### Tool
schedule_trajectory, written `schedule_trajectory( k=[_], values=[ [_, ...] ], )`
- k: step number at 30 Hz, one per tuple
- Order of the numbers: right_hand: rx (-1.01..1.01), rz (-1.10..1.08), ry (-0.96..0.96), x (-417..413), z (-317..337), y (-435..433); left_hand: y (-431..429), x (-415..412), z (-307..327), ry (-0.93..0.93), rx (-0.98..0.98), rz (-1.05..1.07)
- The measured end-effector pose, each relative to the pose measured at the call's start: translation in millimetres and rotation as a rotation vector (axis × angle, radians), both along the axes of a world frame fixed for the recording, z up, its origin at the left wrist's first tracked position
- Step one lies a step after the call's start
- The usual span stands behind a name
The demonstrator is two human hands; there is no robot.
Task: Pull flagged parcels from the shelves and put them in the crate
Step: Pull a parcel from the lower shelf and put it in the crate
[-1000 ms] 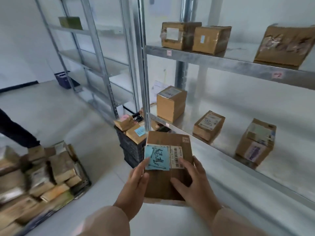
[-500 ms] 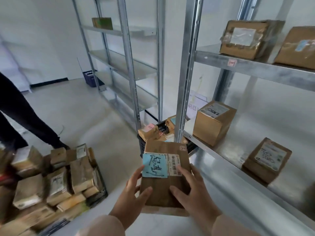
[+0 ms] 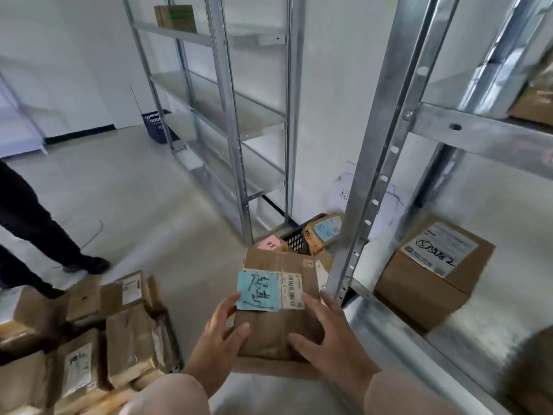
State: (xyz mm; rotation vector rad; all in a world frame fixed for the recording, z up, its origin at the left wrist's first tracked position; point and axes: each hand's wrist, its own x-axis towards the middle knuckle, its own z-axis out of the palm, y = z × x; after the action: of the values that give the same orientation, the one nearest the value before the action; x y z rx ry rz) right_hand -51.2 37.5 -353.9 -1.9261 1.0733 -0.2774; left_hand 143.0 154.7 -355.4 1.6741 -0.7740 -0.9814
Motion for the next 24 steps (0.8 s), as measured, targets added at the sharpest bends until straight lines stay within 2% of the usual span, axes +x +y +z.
schedule_trajectory(
  k=[4, 8, 13, 19, 24],
  values=[
    [-0.020, -0.041, 0.022, 21.9, -11.0, -30.2, -46.4, 30.0, -17.9, 0.030, 0.019, -0.023],
    [0.064, -0.151, 0.069, 48.9, -24.3, -55.6, -102.8, 71.7, -44.6, 0.059, 0.058, -0.101],
    [0.104, -0.355, 0.138, 85.3, -46.8, -70.7, -175.2, 129.6, -84.2, 0.026, 0.110, -0.333],
    [0.203, -0.572, 0.171, 99.2, -72.4, -64.4, -254.5, 154.0, -133.4, -0.136, 0.151, -0.569],
    [0.199, -0.778, 0.261, 101.5, -80.1, -50.6, -297.7, 145.6, -167.4, -0.208, 0.154, -0.759]
  ],
)
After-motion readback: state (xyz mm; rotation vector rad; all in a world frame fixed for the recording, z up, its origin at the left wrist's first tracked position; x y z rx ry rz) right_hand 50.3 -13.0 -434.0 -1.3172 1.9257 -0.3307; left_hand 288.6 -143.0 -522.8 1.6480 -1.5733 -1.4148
